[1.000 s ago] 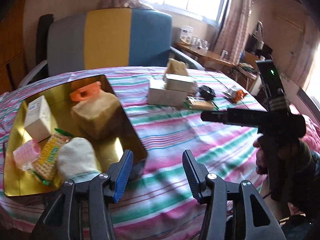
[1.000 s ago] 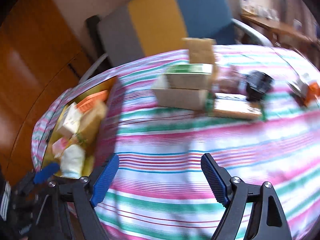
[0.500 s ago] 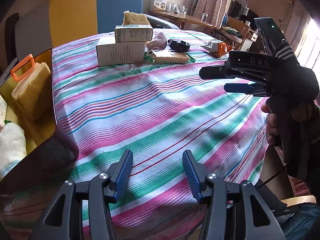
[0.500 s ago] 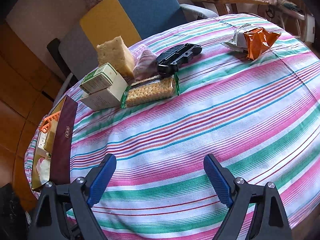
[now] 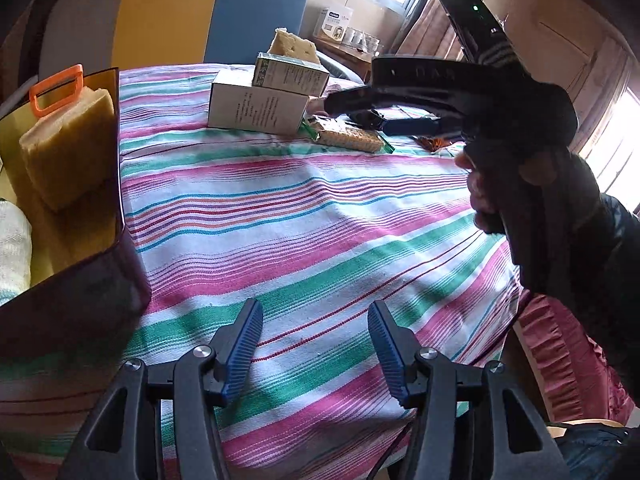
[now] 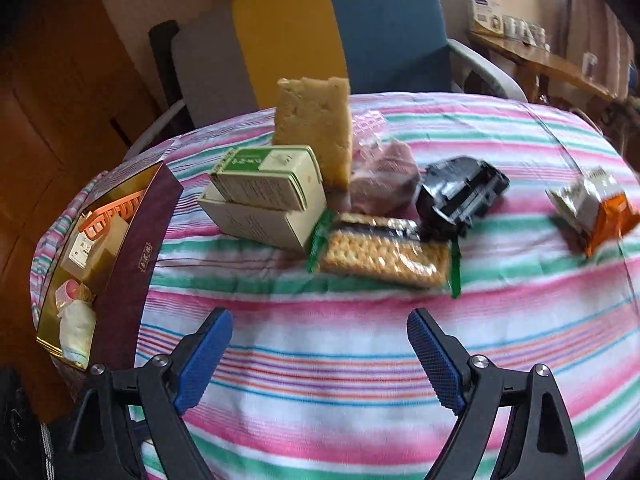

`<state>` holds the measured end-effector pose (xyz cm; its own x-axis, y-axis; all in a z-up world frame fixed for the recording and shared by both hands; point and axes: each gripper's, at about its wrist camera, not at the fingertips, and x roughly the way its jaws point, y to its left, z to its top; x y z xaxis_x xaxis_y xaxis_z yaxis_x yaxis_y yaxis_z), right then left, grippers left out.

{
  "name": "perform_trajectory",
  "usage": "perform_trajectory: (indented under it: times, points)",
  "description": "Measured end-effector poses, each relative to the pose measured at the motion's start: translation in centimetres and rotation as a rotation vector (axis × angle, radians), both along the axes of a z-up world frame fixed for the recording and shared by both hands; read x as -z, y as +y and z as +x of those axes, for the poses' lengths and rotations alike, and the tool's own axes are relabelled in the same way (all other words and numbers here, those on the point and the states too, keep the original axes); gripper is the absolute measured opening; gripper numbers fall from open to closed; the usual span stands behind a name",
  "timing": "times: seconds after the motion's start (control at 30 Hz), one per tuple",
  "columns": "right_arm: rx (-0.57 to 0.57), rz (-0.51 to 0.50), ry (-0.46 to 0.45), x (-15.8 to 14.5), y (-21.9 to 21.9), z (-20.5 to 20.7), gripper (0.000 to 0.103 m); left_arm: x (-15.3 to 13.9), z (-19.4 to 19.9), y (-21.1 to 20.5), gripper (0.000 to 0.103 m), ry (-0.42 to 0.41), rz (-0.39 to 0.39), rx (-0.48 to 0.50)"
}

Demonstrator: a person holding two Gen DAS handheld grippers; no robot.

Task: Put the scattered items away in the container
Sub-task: 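Withdraw both tools from the tin toward the remaining items, then move the right tool past the green box toward the black plastic device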

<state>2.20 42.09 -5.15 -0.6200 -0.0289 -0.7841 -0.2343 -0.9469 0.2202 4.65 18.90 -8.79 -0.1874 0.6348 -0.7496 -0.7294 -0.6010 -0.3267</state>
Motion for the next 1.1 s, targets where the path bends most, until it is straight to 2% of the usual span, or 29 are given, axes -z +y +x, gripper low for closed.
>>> perform_trajectory:
  times: [0.07, 0.23, 0.43, 0.53, 0.7, 0.87, 1.0, 1.1]
  points:
    - [-0.034, 0.003, 0.026, -1.1, -0.2, -1.5, 0.090, 0.1, -0.1, -0.1, 0.056, -0.006, 0.012, 0.000]
    - [-0.029, -0.018, 0.085, -3.0, 0.2, -5.5, 0.096, 0.2, -0.4, -0.2, 0.056, -0.006, 0.030, 0.006]
    - [-0.056, -0.044, 0.019, -1.2, -0.3, -10.0, 0.096, 0.3, -0.5, -0.5, 0.056, -0.018, 0.054, 0.012]
    - [-0.107, -0.099, -0.015, -0.1, -1.3, -10.9, 0.097, 0.2, -0.6, -0.6, 0.056, -0.022, 0.062, 0.013]
    - [-0.250, -0.222, -0.046, 1.4, -4.7, -9.3, 0.097, 0.2, -0.5, -0.5, 0.056, -0.019, 0.066, 0.016]
    - [-0.322, -0.316, -0.116, 3.9, -7.6, -6.3, 0.097, 0.1, -0.5, -0.5, 0.056, -0.017, 0.067, 0.012]
    - [-0.329, -0.287, -0.109, 3.3, -7.5, -3.6, 0.097, 0.0, -0.4, -0.4, 0.056, -0.015, 0.063, 0.007]
    - [-0.251, -0.173, -0.058, 1.3, -4.8, -2.8, 0.097, 0.0, -0.4, -0.3, 0.056, -0.016, 0.062, 0.004]
